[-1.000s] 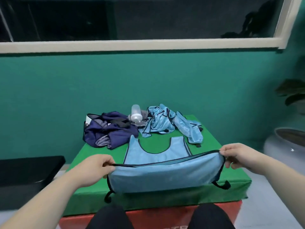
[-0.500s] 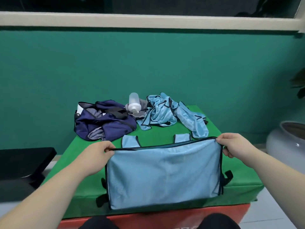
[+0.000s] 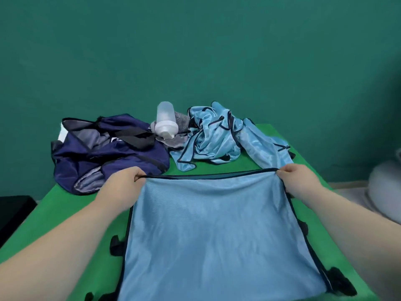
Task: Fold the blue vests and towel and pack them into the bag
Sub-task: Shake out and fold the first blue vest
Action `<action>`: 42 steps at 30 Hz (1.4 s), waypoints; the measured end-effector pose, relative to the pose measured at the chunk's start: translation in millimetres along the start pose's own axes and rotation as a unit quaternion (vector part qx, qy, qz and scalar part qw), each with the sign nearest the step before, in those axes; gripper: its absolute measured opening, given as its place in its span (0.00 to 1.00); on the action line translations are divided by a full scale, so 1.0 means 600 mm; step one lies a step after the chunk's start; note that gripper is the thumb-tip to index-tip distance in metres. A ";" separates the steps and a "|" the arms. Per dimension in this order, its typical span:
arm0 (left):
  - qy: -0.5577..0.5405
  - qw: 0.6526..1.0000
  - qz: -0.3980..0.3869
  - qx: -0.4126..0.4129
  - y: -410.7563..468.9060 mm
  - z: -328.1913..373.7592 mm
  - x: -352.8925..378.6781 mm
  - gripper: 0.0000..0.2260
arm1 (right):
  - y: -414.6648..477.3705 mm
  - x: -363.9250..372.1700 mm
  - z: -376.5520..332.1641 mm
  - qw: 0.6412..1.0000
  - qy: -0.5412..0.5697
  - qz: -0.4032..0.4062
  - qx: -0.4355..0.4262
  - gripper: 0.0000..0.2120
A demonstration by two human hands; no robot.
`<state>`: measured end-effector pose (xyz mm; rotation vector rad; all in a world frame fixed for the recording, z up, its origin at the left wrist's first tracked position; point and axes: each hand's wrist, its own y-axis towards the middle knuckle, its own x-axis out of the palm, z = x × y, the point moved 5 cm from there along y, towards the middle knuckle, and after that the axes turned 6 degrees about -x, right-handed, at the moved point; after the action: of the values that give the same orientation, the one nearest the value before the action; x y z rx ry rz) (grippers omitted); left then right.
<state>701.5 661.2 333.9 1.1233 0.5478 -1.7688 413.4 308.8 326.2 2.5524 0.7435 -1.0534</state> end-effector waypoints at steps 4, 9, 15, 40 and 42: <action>0.005 1.000 -0.005 -0.016 0.044 -0.020 0.059 0.04 | 0.044 0.052 0.014 0.997 -0.071 -0.002 -0.019 0.10; 0.033 0.999 0.016 -0.001 0.061 -0.039 0.108 0.06 | 0.075 0.089 0.043 0.985 -0.168 0.006 -0.031 0.12; 0.034 0.999 0.027 -0.019 0.061 -0.043 0.118 0.12 | 0.067 0.102 0.031 0.957 -0.286 0.008 -0.056 0.11; 0.026 0.995 -0.060 0.070 -0.357 -0.106 0.043 0.14 | -0.417 0.329 -0.165 0.850 -0.264 -0.244 -0.385 0.34; 0.013 0.996 -0.055 0.064 -0.359 -0.106 0.039 0.14 | -0.418 0.325 -0.168 0.849 -0.266 -0.245 -0.386 0.30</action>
<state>536.8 797.2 260.1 1.2271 0.5267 -1.9098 448.7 629.3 241.3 1.3307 1.3372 -1.1910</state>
